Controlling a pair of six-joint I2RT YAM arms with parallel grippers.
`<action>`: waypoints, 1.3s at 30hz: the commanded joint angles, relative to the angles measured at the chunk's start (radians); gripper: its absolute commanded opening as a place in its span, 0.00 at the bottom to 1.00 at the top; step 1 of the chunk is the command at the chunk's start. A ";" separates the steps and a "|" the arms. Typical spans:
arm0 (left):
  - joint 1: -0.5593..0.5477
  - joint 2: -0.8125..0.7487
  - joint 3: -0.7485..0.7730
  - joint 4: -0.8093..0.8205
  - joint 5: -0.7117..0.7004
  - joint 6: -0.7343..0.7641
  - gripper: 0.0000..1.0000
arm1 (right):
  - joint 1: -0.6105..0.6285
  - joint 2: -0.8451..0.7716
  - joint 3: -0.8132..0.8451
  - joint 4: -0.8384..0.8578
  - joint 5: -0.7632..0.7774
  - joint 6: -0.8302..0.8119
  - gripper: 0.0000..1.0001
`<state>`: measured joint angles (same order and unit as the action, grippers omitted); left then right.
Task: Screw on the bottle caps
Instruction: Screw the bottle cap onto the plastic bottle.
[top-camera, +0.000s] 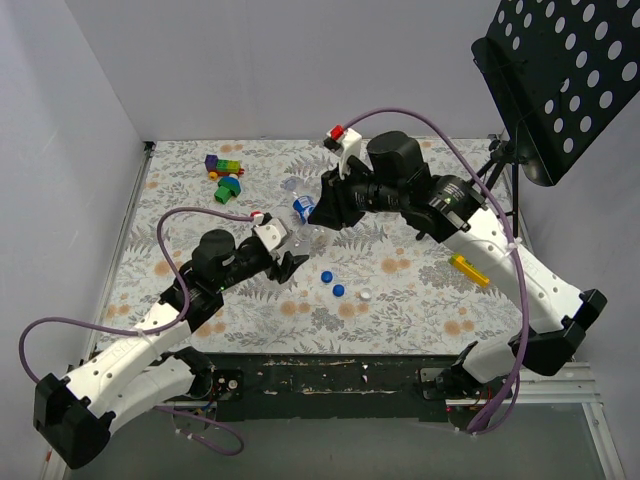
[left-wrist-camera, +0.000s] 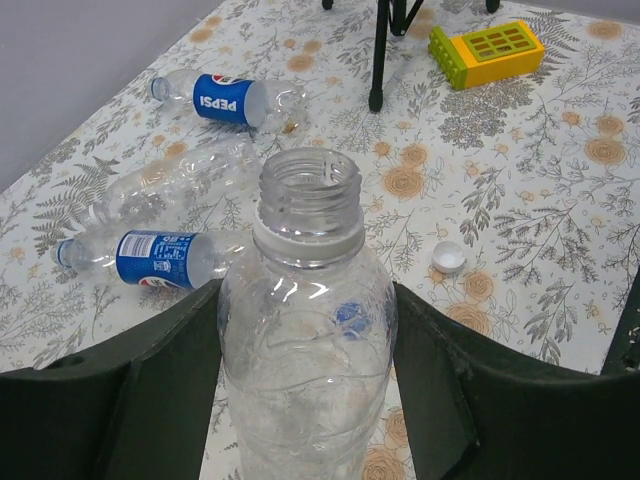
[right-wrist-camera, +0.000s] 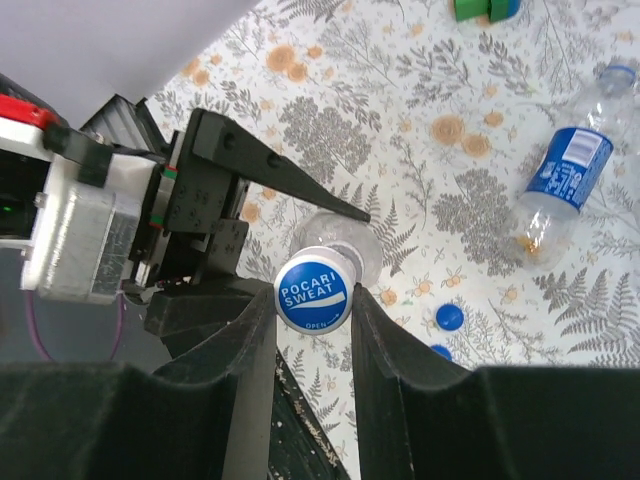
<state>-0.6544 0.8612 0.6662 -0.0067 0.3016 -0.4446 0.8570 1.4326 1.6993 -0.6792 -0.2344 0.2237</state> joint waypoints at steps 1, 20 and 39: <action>0.002 -0.050 -0.023 0.057 0.030 0.029 0.00 | -0.007 0.037 0.102 -0.074 -0.045 -0.050 0.01; 0.001 -0.060 -0.037 0.076 0.045 0.027 0.00 | 0.007 0.120 0.100 -0.128 -0.118 -0.066 0.01; 0.001 -0.096 -0.062 0.186 0.099 -0.074 0.00 | 0.025 0.138 0.106 -0.218 -0.020 -0.109 0.01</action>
<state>-0.6544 0.8059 0.6010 0.0692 0.3595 -0.5003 0.8776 1.5578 1.7794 -0.8291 -0.3042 0.1490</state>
